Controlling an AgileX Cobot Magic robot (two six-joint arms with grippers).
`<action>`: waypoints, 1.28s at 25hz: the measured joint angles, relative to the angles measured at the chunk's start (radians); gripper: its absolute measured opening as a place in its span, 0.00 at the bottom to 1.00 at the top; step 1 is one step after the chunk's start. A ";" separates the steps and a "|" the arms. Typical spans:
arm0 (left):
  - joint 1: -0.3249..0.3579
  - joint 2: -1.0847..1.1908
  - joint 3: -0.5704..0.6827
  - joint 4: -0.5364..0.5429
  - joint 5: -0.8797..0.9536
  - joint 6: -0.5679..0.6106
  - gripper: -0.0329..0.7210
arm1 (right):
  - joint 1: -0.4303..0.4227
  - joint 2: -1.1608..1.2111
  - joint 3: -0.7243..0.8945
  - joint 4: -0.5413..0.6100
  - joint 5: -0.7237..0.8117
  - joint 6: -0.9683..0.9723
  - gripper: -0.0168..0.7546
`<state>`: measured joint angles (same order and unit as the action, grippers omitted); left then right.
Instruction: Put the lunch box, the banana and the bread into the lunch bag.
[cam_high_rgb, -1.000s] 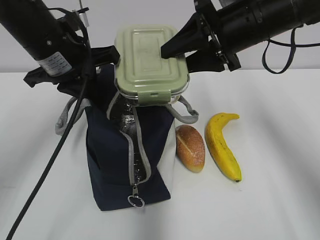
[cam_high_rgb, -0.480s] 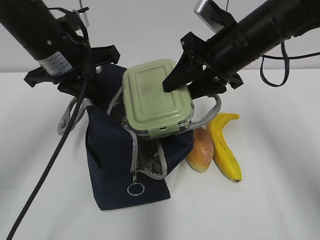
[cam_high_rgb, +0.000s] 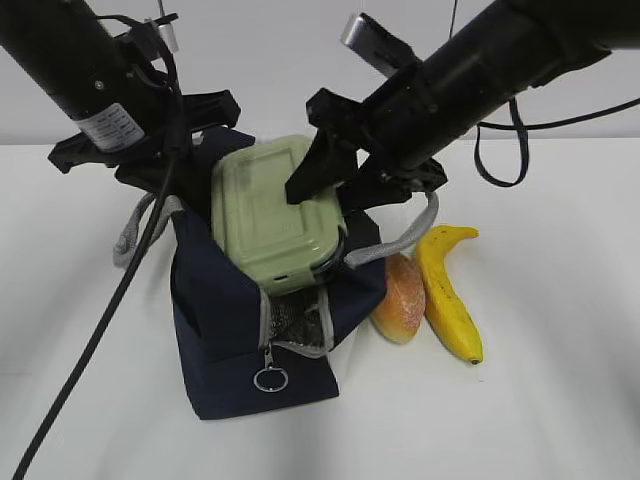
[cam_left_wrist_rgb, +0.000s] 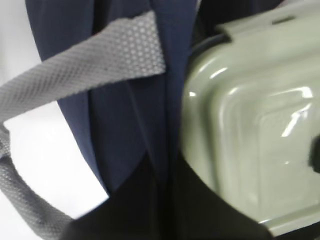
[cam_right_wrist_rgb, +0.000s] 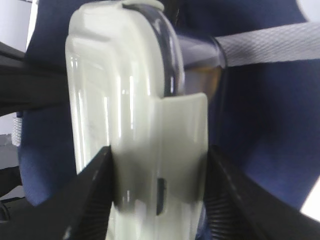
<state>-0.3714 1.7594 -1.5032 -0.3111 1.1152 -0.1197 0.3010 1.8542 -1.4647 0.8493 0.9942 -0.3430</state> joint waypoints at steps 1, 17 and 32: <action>0.000 0.000 0.000 0.004 0.000 0.000 0.04 | 0.017 0.012 -0.007 -0.010 -0.004 0.016 0.52; 0.000 0.000 0.000 -0.002 -0.009 0.000 0.04 | 0.044 0.146 -0.035 0.001 -0.041 0.089 0.52; 0.000 0.000 0.000 -0.060 -0.016 0.049 0.04 | 0.066 0.277 -0.104 0.005 -0.070 0.089 0.52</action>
<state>-0.3714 1.7594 -1.5032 -0.3707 1.0994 -0.0706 0.3675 2.1310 -1.5684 0.8545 0.9243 -0.2542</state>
